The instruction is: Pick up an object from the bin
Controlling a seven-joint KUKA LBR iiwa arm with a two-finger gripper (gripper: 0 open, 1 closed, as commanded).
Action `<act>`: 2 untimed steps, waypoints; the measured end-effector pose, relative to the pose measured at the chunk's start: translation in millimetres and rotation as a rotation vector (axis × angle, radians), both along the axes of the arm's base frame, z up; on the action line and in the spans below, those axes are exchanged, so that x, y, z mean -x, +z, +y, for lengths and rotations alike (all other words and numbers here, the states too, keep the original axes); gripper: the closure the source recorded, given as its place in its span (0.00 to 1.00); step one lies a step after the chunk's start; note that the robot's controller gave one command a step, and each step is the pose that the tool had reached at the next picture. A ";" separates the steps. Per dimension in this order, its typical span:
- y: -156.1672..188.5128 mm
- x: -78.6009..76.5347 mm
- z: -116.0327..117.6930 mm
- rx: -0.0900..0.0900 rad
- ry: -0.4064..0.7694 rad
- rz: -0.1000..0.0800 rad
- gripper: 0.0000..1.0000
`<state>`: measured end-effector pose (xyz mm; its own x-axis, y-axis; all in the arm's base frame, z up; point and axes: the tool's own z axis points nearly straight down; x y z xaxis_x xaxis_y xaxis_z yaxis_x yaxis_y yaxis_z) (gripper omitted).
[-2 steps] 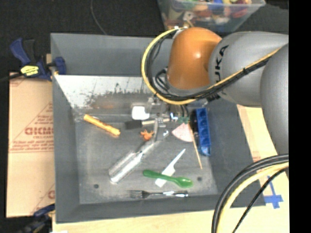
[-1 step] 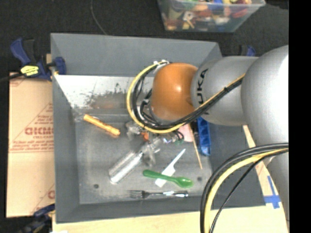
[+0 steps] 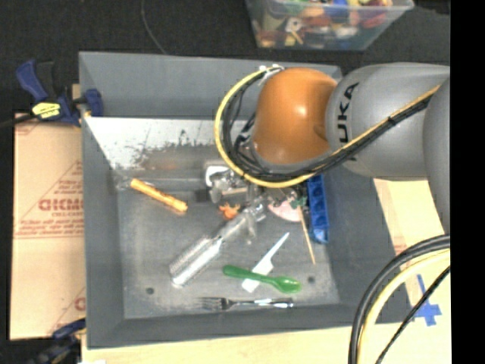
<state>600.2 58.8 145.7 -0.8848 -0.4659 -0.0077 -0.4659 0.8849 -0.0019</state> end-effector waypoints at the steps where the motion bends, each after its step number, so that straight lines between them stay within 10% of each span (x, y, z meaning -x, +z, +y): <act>1: -45.2 27.3 37.0 -0.001 0.050 0.010 0.00; 2: -74.9 28.8 42.1 0.003 0.298 -0.009 0.00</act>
Offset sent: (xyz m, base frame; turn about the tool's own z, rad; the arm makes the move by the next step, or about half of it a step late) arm -0.0301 0.0422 -0.0757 -0.2996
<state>571.4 101.0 70.9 -0.7091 -0.7049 -0.0135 -0.7049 0.7093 -0.0095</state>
